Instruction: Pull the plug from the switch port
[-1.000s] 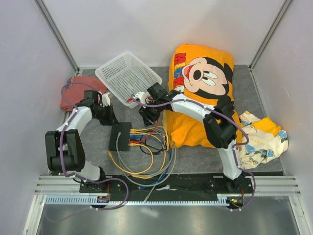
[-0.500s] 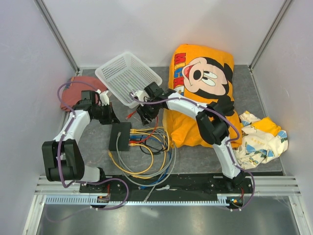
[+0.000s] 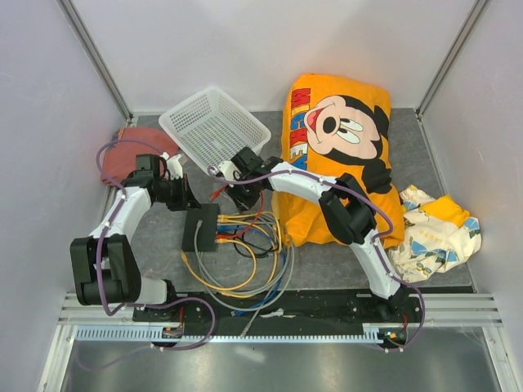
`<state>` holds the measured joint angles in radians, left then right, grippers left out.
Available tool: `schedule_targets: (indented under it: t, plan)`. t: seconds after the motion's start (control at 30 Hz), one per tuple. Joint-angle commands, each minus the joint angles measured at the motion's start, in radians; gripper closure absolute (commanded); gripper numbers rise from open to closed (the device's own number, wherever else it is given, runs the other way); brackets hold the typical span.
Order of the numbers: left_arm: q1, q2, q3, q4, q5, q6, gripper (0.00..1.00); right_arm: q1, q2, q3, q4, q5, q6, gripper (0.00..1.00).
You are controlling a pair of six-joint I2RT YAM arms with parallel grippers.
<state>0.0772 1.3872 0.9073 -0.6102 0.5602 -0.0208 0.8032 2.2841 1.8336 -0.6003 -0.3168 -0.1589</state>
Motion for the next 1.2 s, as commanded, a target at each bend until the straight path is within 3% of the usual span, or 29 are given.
schedule_targets:
  t: [0.0, 0.27, 0.47, 0.53, 0.57, 0.6, 0.63, 0.7, 0.77, 0.8, 1.0, 1.17]
  plan:
    - [0.004, -0.008, 0.013, 0.035, 0.027, -0.024, 0.98, -0.024, -0.077, 0.047, 0.013, 0.159, -0.102, 0.73]
    - [0.004, 0.006, 0.027, 0.038, 0.027, -0.024, 0.99, -0.024, -0.101, 0.183, 0.060, 0.274, -0.292, 0.80]
    - [0.004, -0.001, 0.010, 0.038, 0.026, -0.019, 0.98, -0.021, -0.101, 0.164, 0.161, 0.395, -0.370, 0.82]
    - [0.004, -0.001, 0.005, 0.040, 0.023, -0.016, 0.98, -0.019, -0.101, 0.156, 0.172, 0.406, -0.375, 0.72]
    - [0.004, 0.003, 0.004, 0.040, 0.021, -0.016, 0.99, -0.019, -0.109, 0.144, 0.169, 0.395, -0.363, 0.63]
    - [0.003, 0.003, 0.002, 0.041, 0.021, -0.016, 0.99, -0.019, -0.115, 0.133, 0.169, 0.390, -0.332, 0.48]
    - [0.004, 0.006, -0.001, 0.041, 0.021, -0.015, 0.98, -0.019, -0.133, 0.119, 0.166, 0.383, -0.306, 0.43]
    - [0.004, 0.015, -0.002, 0.044, 0.021, -0.013, 0.98, -0.018, -0.156, 0.121, 0.148, 0.348, -0.227, 0.33]
    - [0.004, 0.021, -0.005, 0.046, 0.018, -0.014, 0.99, -0.021, -0.201, 0.119, 0.137, 0.276, -0.183, 0.28]
    - [0.004, 0.024, -0.007, 0.049, 0.015, -0.019, 0.98, -0.021, -0.216, 0.113, 0.128, 0.163, -0.157, 0.26]
    - [0.004, 0.082, -0.004, 0.058, -0.005, -0.070, 0.99, -0.022, -0.227, 0.039, 0.100, -0.230, 0.036, 0.24]
    - [0.004, 0.114, -0.007, 0.052, -0.028, -0.067, 0.98, -0.022, -0.120, 0.036, 0.100, -0.378, 0.117, 0.28]
